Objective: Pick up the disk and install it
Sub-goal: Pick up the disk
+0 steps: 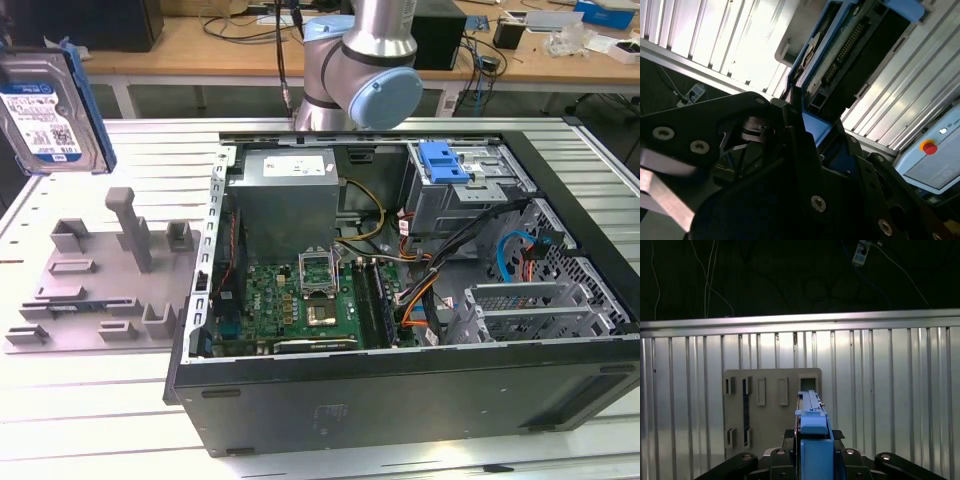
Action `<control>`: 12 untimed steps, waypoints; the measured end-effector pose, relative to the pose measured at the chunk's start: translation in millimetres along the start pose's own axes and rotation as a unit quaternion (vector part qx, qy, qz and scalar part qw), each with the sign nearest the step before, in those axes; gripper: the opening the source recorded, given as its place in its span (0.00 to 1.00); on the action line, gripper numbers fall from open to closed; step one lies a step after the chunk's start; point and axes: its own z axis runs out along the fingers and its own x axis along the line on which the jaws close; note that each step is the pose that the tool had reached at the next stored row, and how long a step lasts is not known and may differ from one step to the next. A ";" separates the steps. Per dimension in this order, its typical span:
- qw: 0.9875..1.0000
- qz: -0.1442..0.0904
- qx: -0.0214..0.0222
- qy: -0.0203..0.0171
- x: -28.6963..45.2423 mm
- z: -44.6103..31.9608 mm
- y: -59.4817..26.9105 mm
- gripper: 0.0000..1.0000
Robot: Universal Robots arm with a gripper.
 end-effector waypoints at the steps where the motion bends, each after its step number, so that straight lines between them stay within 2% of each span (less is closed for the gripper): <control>1: 1.000 0.000 0.000 0.000 0.3 -5.5 -0.1 0.36; 6: 1.000 0.000 0.000 0.000 2.6 -44.0 -2.8 0.36; 8: 1.000 0.000 0.000 0.000 3.3 -55.5 -4.1 0.36; 9: 1.000 0.000 0.000 0.000 3.5 -59.3 -4.4 0.36; 12: 1.000 0.000 0.000 0.000 3.5 -59.5 -4.4 0.36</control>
